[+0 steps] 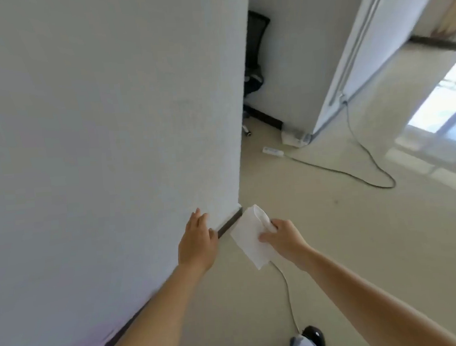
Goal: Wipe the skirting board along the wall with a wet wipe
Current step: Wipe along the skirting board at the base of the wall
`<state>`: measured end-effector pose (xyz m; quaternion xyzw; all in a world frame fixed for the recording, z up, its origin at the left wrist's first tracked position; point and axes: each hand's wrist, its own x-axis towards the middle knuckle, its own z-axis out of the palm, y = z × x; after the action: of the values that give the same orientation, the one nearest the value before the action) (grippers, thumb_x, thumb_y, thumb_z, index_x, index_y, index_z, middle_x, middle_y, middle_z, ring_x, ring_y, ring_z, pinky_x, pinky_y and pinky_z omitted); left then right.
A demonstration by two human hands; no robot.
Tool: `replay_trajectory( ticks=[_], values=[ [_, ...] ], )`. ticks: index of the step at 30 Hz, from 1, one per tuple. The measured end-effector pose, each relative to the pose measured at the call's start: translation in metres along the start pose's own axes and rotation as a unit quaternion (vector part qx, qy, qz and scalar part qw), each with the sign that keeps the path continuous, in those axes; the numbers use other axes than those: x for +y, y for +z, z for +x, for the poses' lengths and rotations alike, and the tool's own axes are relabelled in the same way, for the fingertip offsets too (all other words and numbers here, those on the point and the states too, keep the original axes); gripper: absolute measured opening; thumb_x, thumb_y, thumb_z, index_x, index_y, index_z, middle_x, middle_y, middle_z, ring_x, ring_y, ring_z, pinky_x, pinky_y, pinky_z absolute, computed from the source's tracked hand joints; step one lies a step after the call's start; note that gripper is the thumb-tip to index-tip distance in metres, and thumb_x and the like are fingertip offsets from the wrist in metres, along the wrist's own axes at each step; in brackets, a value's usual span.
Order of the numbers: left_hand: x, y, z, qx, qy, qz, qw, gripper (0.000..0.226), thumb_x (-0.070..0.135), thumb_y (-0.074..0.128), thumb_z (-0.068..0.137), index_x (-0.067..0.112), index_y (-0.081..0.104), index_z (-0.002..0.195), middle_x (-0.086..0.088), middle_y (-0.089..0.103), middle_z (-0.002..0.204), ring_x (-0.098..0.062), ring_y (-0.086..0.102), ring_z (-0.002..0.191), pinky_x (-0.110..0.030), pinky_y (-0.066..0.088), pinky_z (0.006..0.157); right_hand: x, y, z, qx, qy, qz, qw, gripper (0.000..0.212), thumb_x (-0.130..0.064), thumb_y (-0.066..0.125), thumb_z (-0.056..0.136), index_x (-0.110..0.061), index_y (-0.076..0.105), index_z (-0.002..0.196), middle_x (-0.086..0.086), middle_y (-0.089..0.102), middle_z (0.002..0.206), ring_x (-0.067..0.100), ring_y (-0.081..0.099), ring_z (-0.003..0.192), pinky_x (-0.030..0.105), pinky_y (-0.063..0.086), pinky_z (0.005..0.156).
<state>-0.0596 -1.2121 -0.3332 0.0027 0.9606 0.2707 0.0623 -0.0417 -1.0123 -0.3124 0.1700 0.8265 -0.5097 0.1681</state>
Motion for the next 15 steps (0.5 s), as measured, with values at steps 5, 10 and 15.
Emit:
replay_trajectory(
  ticks=[5, 10, 15],
  values=[
    [0.156, 0.075, 0.061, -0.065, 0.145, 0.011, 0.987, 0.048, 0.022, 0.033, 0.101, 0.015, 0.031, 0.149, -0.001, 0.012, 0.16, -0.013, 0.008, 0.147, -0.029, 0.021, 0.115, 0.062, -0.137, 0.015, 0.123, 0.061, 0.089, 0.987, 0.008, -0.007, 0.059, 0.076, -0.011, 0.061, 0.069, -0.002, 0.052, 0.062, 0.014, 0.047, 0.056, 0.022, 0.033, 0.054],
    [0.306, 0.159, 0.101, -0.111, 0.227, 0.011, 0.967, 0.049, 0.022, 0.034, 0.101, 0.015, 0.03, 0.149, 0.0, 0.011, 0.161, -0.013, 0.008, 0.147, -0.028, 0.018, 0.116, 0.122, -0.282, 0.03, 0.218, 0.087, 0.141, 0.962, 0.03, -0.017, 0.057, 0.061, 0.0, 0.068, 0.082, 0.001, 0.057, 0.066, 0.016, 0.051, 0.062, 0.025, 0.036, 0.059],
    [0.425, 0.226, 0.127, -0.142, 0.251, -0.001, 0.957, 0.048, 0.021, 0.037, 0.099, 0.016, 0.035, 0.147, -0.001, 0.015, 0.16, -0.012, 0.012, 0.146, -0.025, 0.02, 0.114, 0.164, -0.402, 0.047, 0.288, 0.107, 0.16, 0.938, 0.017, -0.016, 0.058, 0.062, -0.012, 0.07, 0.073, -0.001, 0.061, 0.063, 0.018, 0.055, 0.062, 0.025, 0.04, 0.059]
  ],
)
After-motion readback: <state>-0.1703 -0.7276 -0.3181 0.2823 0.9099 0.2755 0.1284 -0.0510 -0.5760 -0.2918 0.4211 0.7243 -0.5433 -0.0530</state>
